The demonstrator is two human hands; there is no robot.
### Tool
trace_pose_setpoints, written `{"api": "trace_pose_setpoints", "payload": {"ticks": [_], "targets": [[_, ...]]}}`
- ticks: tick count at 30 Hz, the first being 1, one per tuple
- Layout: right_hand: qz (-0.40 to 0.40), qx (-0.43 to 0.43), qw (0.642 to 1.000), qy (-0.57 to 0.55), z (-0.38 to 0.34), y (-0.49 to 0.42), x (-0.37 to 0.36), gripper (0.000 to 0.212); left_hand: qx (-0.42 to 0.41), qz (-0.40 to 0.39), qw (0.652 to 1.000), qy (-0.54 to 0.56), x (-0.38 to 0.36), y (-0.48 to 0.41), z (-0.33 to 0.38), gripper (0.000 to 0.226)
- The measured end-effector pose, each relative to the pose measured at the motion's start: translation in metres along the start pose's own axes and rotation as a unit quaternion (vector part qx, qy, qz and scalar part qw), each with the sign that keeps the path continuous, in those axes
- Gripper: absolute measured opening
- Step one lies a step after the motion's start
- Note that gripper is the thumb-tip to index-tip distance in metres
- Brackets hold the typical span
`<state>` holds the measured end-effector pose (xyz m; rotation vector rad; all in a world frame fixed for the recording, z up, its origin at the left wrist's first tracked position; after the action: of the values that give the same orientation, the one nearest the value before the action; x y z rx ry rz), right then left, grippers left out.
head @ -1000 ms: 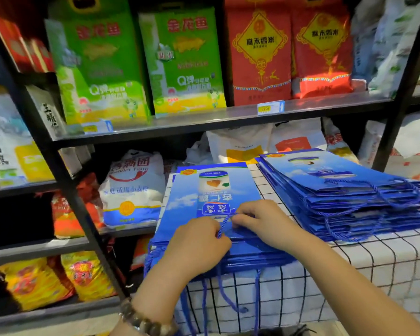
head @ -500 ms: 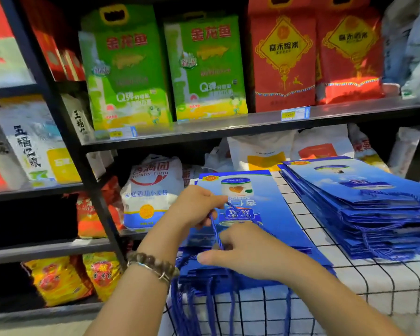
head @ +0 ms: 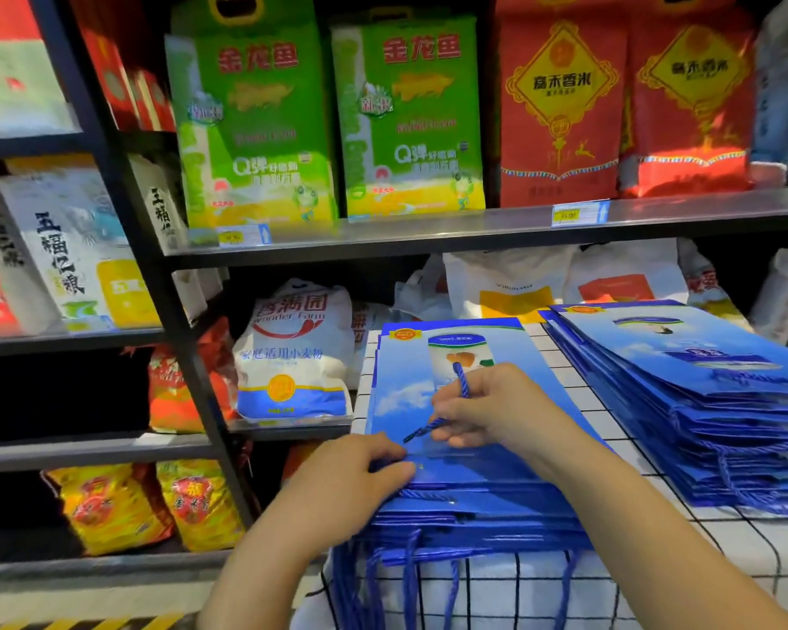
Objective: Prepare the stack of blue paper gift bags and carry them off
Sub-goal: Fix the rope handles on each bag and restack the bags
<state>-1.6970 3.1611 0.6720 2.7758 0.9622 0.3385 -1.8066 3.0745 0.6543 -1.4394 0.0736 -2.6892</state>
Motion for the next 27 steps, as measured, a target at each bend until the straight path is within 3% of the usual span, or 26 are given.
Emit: {"api": "trace_pose_setpoints", "payload": {"ticks": [2,7,12,18,27], "targets": [[-0.009,-0.007,0.999,0.029,0.005,-0.002,-0.006,0.014,0.004,0.024,1.000,-0.018,0.000,0.008,0.001,0.035],[-0.045,-0.004,0.988,0.145,0.017,-0.002,-0.017,0.019,0.033,0.059,0.998,-0.007,0.002,0.017,-0.002,0.035],[-0.018,0.035,0.976,0.215,0.020,-0.001,-0.022,0.019,0.025,0.067,0.997,-0.008,-0.001,0.016,-0.003,0.035],[-0.009,0.033,0.999,0.033,0.030,0.003,-0.010,0.025,0.030,0.078,0.996,0.008,-0.002,0.017,-0.005,0.039],[-0.018,0.040,0.998,0.038,0.035,0.000,-0.013,0.021,0.022,0.067,0.997,-0.004,-0.007,0.019,-0.003,0.040]]}}
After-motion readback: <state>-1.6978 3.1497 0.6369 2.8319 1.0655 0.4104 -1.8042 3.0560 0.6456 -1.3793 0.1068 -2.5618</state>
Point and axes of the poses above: each hand's wrist, its own y-axis away from the middle knuckle, its own x-axis out of the back of the hand, z = x × y, the point moved 8 cm from there along -y, towards the middle knuckle, and after that the axes turned 11 degrees about -x, right-handed, at the moved point
